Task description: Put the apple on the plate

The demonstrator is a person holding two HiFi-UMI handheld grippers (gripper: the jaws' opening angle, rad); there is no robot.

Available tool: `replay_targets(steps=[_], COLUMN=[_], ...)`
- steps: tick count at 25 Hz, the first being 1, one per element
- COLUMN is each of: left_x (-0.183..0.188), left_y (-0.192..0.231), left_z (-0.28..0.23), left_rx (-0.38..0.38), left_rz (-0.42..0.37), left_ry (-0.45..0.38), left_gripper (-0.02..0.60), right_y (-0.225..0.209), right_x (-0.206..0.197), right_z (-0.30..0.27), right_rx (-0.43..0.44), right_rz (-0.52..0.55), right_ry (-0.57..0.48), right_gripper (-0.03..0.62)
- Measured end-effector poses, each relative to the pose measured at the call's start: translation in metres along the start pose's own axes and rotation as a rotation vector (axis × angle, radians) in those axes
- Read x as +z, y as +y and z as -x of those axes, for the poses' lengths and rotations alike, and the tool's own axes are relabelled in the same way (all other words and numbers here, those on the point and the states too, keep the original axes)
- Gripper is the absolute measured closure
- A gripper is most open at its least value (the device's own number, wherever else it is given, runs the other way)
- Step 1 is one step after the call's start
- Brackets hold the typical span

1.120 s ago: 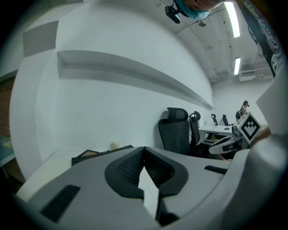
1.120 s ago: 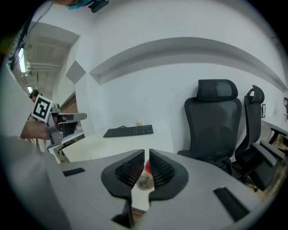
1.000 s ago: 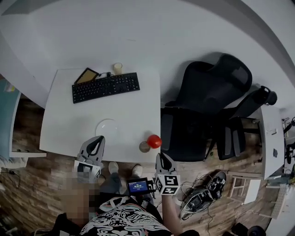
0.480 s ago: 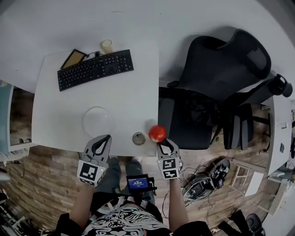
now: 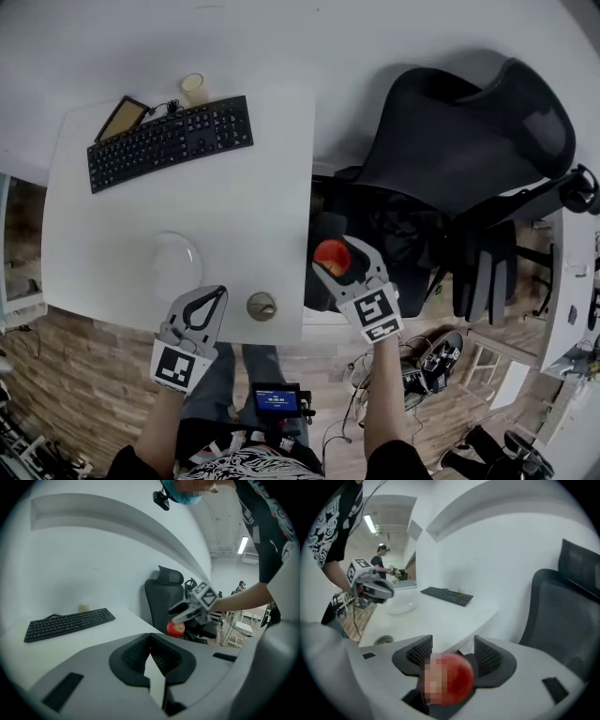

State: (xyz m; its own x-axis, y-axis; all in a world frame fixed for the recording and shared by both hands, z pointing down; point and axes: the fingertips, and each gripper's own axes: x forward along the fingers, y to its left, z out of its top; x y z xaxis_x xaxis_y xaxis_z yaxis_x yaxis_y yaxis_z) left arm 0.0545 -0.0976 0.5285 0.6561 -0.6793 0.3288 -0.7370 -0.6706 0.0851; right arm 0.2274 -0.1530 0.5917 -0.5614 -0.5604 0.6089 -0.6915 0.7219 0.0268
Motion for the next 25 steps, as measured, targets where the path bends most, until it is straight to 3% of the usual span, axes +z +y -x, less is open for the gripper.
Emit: replay_targets(steps=[2, 4, 7, 9, 11, 14, 17, 20, 25], left_x=[-0.008, -0.019, -0.032, -0.037, -0.040, -0.046, -0.042, -0.035, -0.043], left_y=[-0.002, -0.005, -0.005, -0.003, -0.004, -0.009, -0.014, -0.018, -0.019], left_z=[-0.008, -0.011, -0.014, -0.018, -0.021, -0.022, -0.026, -0.033, -0.034], left_rx=[0.002, 0.019, 0.025, 0.036, 0.038, 0.007, -0.007, -0.013, -0.047], left_rz=[0.035, 0.068, 0.102, 0.113, 0.110, 0.069, 0.075, 0.098, 0.084], left_ry=[0.011, 0.033, 0.069, 0.073, 0.091, 0.142, 0.141, 0.112, 0.145], left_gripper=[0.566, 0.566, 0.566, 0.566, 0.566, 0.566, 0.566, 0.566, 0.566], right_y=[-0.038, -0.051, -0.061, -0.064, -0.062, -0.054, -0.037, -0.025, -0.028], right_x=[-0.011, -0.017, -0.011, -0.013, -0.019, -0.032, -0.045, -0.061, -0.085], right_z=[-0.048, -0.061, -0.030, -0.014, -0.007, 0.000, 0.007, 0.021, 0.040], right_rx=[0.061, 0.062, -0.139, -0.240, -0.248, -0.216, -0.215, -0.252, -0.302], right_rz=[-0.014, -0.097, -0.138, -0.153, -0.178, -0.226, -0.241, -0.297, -0.502], right_ry=[0.048, -0.040, -0.304, -0.396, -0.383, -0.265, -0.173, -0.168, -0.210], right_gripper=[0.324, 0.319, 0.319, 0.319, 0.319, 0.315, 0.306, 0.295, 0.290])
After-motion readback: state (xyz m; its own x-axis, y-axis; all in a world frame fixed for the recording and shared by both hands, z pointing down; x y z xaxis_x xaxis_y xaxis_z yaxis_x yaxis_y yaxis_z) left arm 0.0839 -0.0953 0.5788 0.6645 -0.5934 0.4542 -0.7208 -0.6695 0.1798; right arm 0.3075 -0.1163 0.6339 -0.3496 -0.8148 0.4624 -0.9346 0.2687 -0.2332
